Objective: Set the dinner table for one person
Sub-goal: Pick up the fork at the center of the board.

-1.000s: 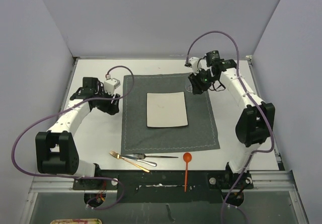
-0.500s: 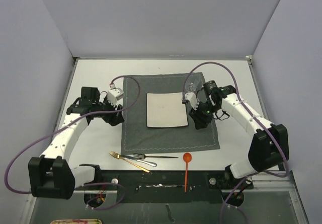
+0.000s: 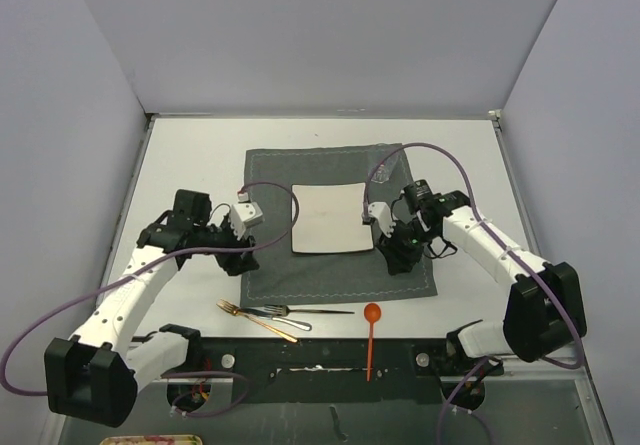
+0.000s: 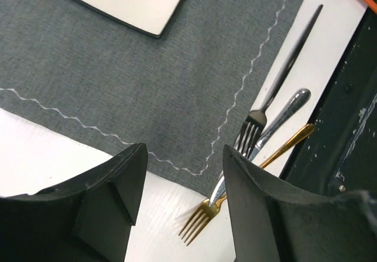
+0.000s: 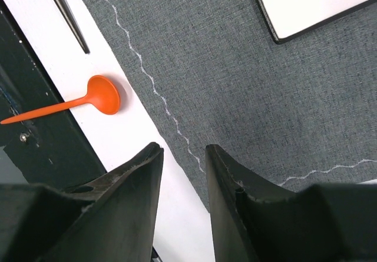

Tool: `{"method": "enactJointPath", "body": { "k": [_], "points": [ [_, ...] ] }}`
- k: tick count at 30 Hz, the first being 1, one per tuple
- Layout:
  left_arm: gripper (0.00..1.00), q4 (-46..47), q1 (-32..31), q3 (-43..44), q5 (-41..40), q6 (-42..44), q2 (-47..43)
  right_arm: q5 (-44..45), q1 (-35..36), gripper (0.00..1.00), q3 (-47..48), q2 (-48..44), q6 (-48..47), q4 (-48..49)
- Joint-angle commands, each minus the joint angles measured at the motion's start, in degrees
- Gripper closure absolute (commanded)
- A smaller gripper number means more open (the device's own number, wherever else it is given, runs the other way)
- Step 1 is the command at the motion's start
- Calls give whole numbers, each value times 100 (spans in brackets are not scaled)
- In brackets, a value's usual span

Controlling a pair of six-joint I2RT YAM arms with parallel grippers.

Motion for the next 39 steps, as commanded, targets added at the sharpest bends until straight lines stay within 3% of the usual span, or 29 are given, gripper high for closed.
{"method": "enactJointPath", "body": {
  "k": [1,6,10,16,29,39],
  "points": [
    [48,-190,-171,2,90,298,-247,-180,33,64,23,-245,105,259],
    [51,-91,-248,-230,-582,378,-619,-192,154,63,-75,-316,-17,362],
    [51,293,-220,-359,-1394,4,-1260,-162,398,63,-104,-253,-23,440],
    [51,480,-65,-388,-2007,-398,-1470,-194,726,63,-65,-173,-48,437],
    [50,701,361,-397,-2499,-669,-953,-173,1286,63,-308,-108,-202,716],
    [48,554,755,-472,-2020,-568,-1104,-236,1605,63,-303,147,-179,966]
  ]
}}
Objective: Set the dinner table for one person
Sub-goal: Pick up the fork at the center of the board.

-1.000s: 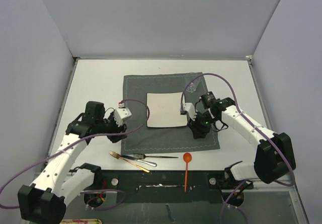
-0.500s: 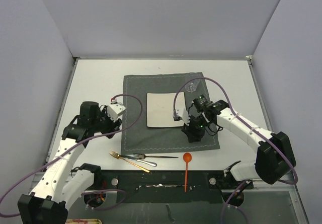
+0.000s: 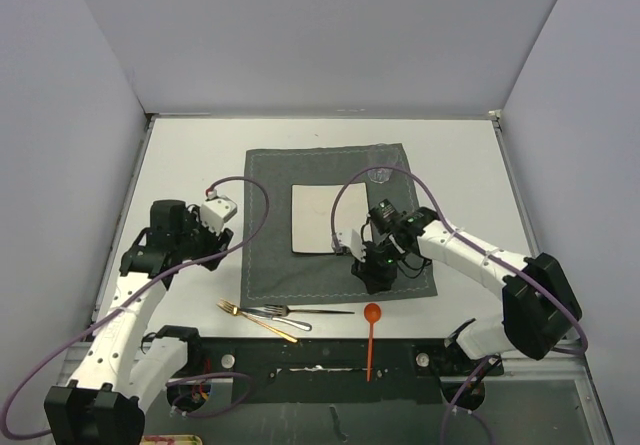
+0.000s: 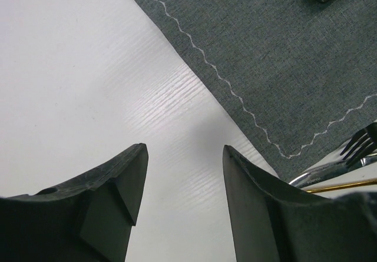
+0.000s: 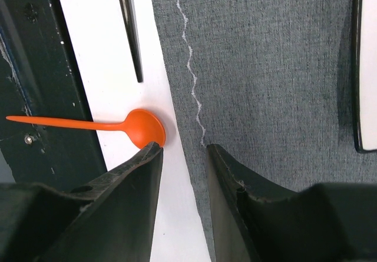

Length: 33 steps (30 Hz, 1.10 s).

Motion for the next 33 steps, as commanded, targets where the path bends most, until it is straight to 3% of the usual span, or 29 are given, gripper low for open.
{"method": "enactJointPath", "body": {
  "k": [1,17,33],
  "points": [
    [48,182,192,33,288,-18,13,-72,135,63,41,22,-95,313],
    [47,216,353,9,419,30,180,53,163,64,94,106,4,580],
    [47,128,608,33,620,87,357,154,810,64,128,237,-50,648]
  ]
}}
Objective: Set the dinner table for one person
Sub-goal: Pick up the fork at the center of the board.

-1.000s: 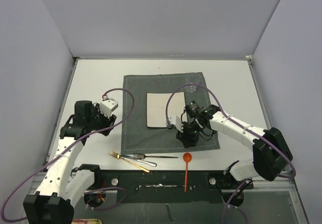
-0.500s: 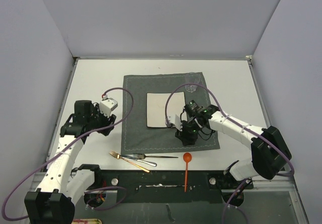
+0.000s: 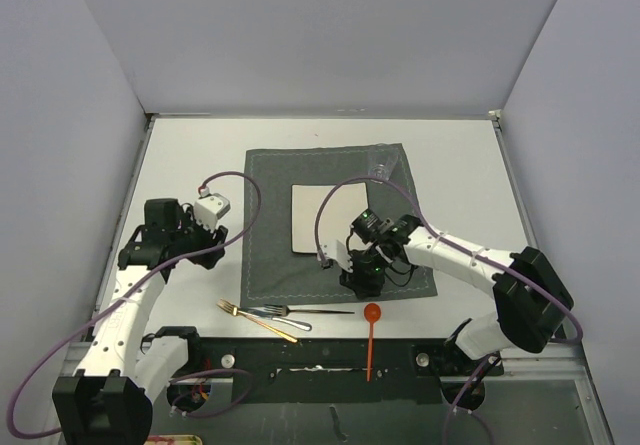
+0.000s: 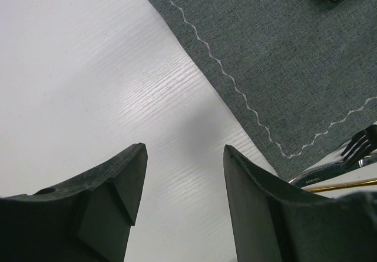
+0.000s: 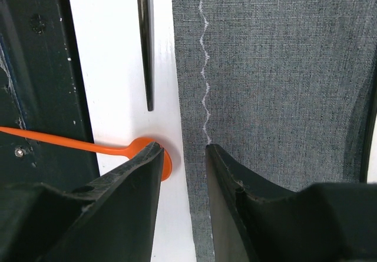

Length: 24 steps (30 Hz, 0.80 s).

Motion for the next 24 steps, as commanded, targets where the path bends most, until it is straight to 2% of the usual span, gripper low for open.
{"method": "enactJointPath", "body": {
  "k": [1,8,15,24],
  "points": [
    [47,136,51,42,176,74,120,7,170,64,160,-31,-72,141],
    [47,327,49,-2,-152,15,-36,60,588,65,425,233,-181,-8],
    [46,796,51,-52,-1400,-279,-366,223,1147,65,817,788,-289,-144],
    [47,1085,100,390,-2387,-597,396,461,1739,65,1262,1235,-284,-165]
  ]
}}
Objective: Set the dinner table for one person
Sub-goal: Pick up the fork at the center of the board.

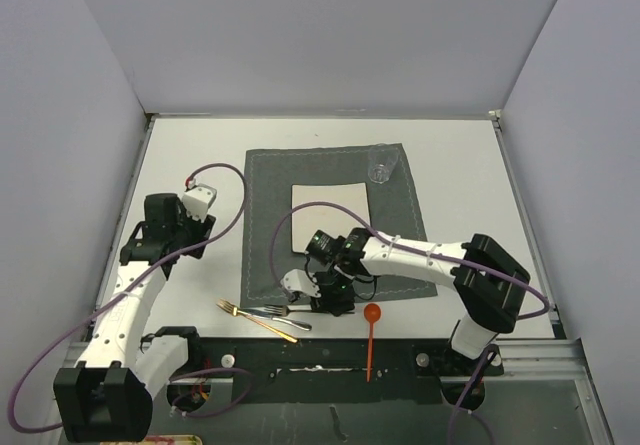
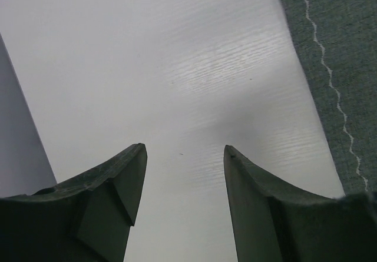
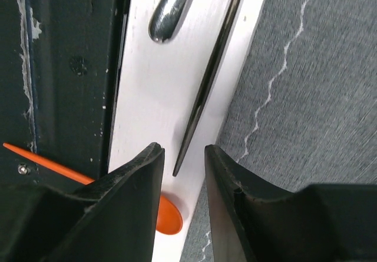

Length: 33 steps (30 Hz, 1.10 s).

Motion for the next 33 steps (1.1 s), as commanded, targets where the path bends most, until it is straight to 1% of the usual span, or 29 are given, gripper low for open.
{"method": "enactJointPath", "body": {
  "k": [1,8,14,27,33],
  "points": [
    [47,563,104,485,-686,-294,400,112,256,65,377,114,-59,-3],
    [47,874,237,752,-1339,-377,539,195,577,65,564,447,-8,21],
    [47,1218,300,692,-1968,-281,422,299,682,66,812,735,18,93],
    [46,1393,332,576,-1855,-159,290,314,717,67,1286,1189,45,-50],
    [46,1402,332,675,-1826,-60,294,527,794,70,1374,1330,218,-95]
  ]
}}
